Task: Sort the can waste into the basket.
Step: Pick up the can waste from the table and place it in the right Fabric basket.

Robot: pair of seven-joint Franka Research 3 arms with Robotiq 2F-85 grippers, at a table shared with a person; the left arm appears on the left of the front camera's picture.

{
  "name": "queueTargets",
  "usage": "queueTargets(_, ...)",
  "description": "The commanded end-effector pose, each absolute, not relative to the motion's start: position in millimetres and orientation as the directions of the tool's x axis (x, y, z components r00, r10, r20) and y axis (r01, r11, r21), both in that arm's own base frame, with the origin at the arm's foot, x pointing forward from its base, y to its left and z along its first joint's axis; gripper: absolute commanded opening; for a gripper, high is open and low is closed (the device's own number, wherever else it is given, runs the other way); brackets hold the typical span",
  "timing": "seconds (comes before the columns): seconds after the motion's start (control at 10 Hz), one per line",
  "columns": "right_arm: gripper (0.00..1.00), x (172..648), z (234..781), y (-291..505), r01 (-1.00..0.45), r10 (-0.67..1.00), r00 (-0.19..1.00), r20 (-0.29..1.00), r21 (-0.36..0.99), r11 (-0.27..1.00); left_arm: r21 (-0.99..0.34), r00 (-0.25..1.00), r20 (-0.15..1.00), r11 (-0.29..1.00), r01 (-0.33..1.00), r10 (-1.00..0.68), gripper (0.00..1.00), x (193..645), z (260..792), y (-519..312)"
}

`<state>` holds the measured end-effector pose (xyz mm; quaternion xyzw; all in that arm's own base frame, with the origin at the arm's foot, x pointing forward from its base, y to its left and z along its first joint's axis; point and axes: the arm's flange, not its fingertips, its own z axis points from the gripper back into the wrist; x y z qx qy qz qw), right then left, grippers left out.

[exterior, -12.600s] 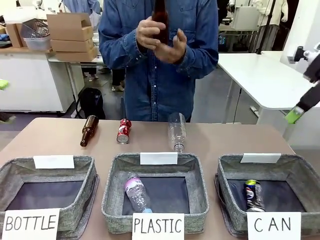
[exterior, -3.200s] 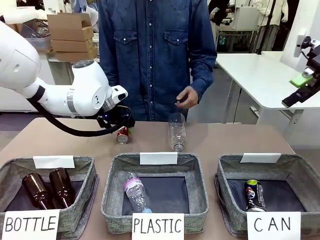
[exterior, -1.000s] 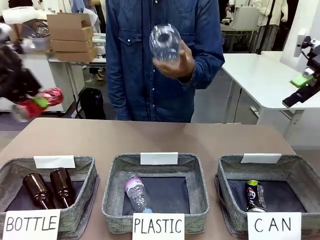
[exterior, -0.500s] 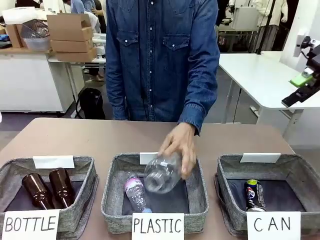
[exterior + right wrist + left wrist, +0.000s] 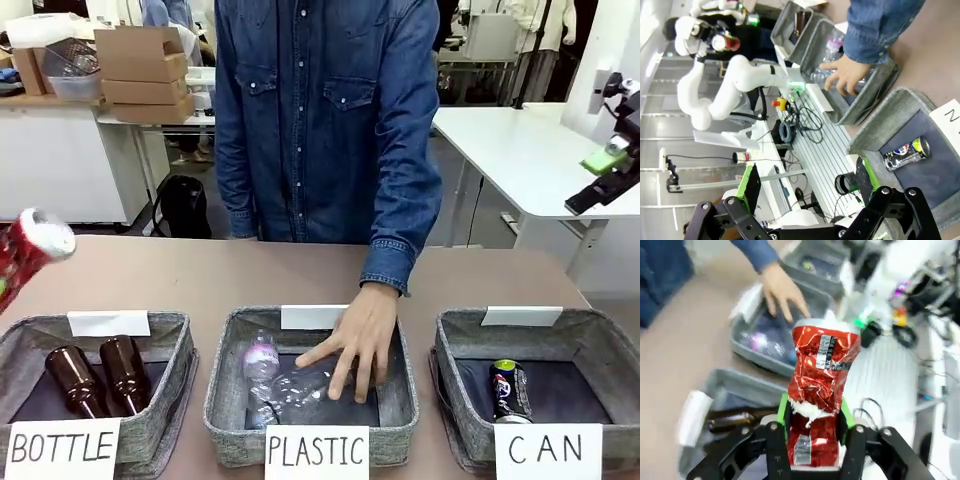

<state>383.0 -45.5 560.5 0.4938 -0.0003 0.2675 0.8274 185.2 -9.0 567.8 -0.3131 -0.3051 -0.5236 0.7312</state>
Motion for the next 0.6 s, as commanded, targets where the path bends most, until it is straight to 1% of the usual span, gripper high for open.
queueTargets(0.0,1.00,383,560,-46,-0.462,0.448,0.849,0.282,0.806,0.370,-0.087,0.222,0.785,0.252,0.964,-0.579,0.27,192,540,-43)
queueTargets(0.1,1.00,383,560,-46,-0.462,0.448,0.849,0.282,0.806,0.370,-0.290,0.429,0.709,0.322,0.901,-0.560,0.27,213,544,-50)
queueTargets(0.2,1.00,383,560,-46,-0.462,0.448,0.849,0.282,0.806,0.370,-0.082,0.228,0.787,0.269,0.960,-0.573,0.27,190,578,-18)
queueTargets(0.5,1.00,383,560,-46,-0.462,0.448,0.849,0.282,0.806,0.370,-0.082,0.228,0.787,0.269,0.960,-0.573,0.27,190,578,-18)
